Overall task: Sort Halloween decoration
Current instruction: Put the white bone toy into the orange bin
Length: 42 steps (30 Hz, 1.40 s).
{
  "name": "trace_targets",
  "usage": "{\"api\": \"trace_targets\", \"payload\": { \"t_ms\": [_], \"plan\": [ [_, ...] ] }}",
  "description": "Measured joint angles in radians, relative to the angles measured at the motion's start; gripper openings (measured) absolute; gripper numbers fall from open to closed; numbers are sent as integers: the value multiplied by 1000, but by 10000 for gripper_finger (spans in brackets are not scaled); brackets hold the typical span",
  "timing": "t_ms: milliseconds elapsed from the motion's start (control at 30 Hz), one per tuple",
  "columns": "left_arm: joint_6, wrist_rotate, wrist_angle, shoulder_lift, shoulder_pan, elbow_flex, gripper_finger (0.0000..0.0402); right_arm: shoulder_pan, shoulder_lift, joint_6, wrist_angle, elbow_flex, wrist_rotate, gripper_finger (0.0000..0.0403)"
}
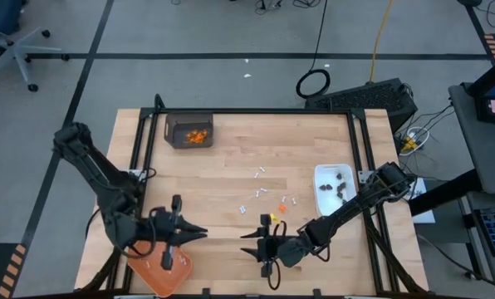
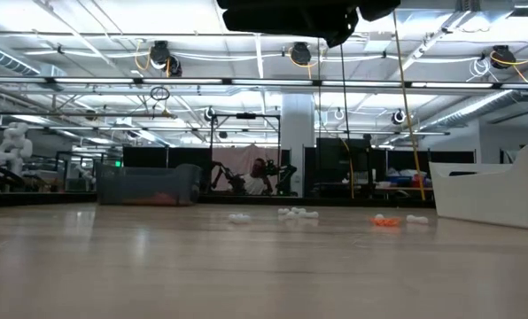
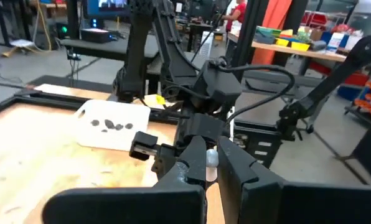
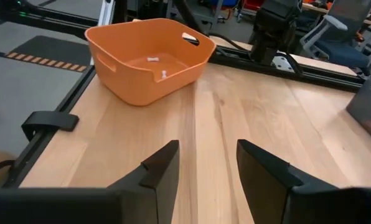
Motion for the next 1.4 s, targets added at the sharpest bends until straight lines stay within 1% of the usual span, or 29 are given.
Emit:
{"api": "trace_targets", "payload": {
  "t_ms": [133, 267, 567, 800, 1133, 1267, 1400],
  "plan": [
    [-75, 14, -86, -53, -1, 0, 10, -1, 0, 8, -10, 0, 0, 144],
    [-135, 18, -145, -81, -1, 0, 10, 0, 0, 7, -12, 0, 0, 144],
    [-131, 31, -226, -82, -1, 0, 11, -1, 0, 6, -12, 0, 0, 144],
    [61, 31, -222, -82, -1, 0, 11, -1, 0, 6, -23, 0, 0, 144],
    [449, 53, -238, -82, -1, 0, 11, -2, 0, -20, -23, 0, 1, 144],
    [535, 64, -238, -82, -1, 0, 11, -2, 0, -26, -23, 0, 1, 144],
    [580, 75, -238, -82, -1, 0, 11, -2, 0, -30, -23, 0, 1, 144]
  ]
}}
